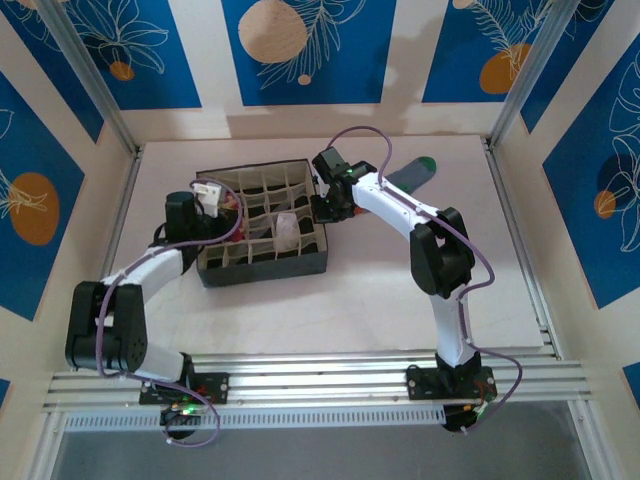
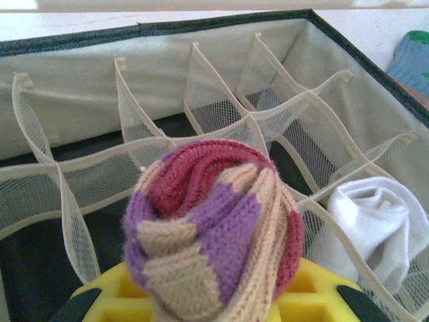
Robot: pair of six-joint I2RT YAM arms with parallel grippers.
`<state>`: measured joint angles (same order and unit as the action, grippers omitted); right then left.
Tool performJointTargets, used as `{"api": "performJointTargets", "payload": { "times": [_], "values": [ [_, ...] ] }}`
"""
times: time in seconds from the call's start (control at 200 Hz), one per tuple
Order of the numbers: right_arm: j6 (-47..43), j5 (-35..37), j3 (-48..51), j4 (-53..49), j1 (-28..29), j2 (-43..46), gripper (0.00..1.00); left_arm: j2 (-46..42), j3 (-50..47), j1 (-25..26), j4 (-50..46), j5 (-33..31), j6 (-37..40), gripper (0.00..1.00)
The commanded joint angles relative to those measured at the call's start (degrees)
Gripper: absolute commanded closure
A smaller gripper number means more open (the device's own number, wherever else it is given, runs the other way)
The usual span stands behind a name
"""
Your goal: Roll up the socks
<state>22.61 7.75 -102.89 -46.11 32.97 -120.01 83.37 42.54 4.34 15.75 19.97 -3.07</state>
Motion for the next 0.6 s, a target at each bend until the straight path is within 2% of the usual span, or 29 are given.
{"api": "performJointTargets", "payload": {
  "times": [0.0, 0.33, 0.495, 0.595],
  "values": [
    [0.4, 0.7, -1.8, 0.5, 0.0, -1.7, 1.00, 2.7, 2.4, -0.6, 3.1, 2.1, -0.6, 1.00],
    [1.6, -0.3, -2.1, 0.1, -1.4, -2.4, 1.00, 3.0, 2.7, -0.8, 2.8, 0.9, 2.2, 1.00],
    [1.9, -0.7, -3.2, -0.2, -1.9, -3.3, 1.00, 0.1, -4.8, -0.9, 12.6, 2.5, 3.2, 1.00],
    [1.7, -1.0, -3.8, -0.6, -2.0, -3.9, 1.00, -0.7, -6.2, -1.2, 13.6, 3.5, 3.2, 1.00]
  ]
}}
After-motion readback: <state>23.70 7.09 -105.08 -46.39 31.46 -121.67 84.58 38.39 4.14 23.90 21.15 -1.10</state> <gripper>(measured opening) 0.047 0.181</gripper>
